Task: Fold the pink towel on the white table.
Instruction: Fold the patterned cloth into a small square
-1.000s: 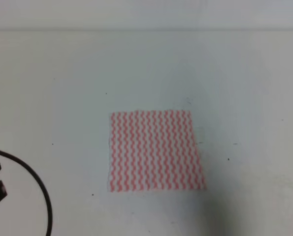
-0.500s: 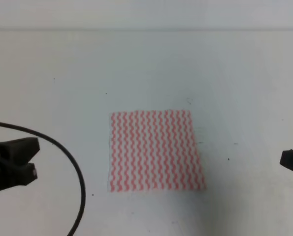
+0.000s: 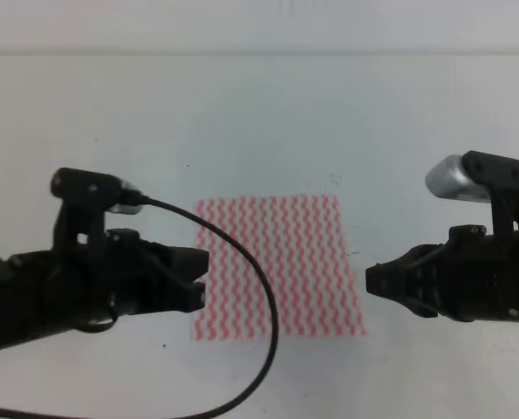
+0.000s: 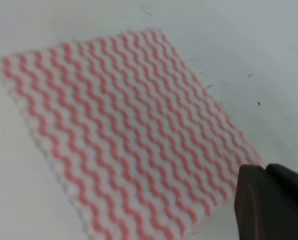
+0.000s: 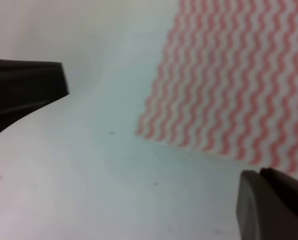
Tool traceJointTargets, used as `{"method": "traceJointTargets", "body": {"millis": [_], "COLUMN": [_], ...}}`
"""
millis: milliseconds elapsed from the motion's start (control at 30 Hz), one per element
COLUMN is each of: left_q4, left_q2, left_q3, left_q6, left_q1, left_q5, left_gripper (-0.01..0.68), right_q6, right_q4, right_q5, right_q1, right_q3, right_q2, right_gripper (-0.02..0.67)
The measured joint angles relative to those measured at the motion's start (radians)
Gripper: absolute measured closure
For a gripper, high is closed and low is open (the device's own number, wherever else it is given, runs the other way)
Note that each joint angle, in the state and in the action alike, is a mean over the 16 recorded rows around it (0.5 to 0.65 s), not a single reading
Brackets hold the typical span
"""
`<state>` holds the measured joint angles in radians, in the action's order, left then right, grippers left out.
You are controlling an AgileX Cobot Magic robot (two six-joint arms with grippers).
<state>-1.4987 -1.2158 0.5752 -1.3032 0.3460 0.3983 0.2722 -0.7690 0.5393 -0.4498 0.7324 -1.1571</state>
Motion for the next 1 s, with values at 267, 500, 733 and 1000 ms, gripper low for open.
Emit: {"method": "traceJointTargets", "body": {"millis": [267, 500, 733, 1000], "left_q4": [-0.077, -0.180, -0.243, -0.245], "left_q2": [-0.212, -0.326, -0.383, -0.432], "left_q3": [0.078, 0.096, 0.101, 0.111], "left_q6": [-0.106, -0.235, -0.317, -0.333], "left_q1": [0.102, 0.108, 0.108, 0.108], "left_q5": [-0.010, 0.021, 0.027, 0.015], "left_gripper": [0.673, 0.673, 0.673, 0.673], "right_q6": [-0.139, -0.170, -0.204, -0.253], "right_q4": [0.160, 0.201, 0.212, 0.182], "right_q5": [-0.017, -0.020, -0.045, -0.069], "right_q1": [-0.056, -0.056, -0.047, -0.017], "right_q3": [0.052, 0.065, 0.066, 0.067], "right_q2": [-0.131, -0.206, -0.262, -0.327], "right_gripper": [0.639, 0.513, 0.381, 0.332]}}
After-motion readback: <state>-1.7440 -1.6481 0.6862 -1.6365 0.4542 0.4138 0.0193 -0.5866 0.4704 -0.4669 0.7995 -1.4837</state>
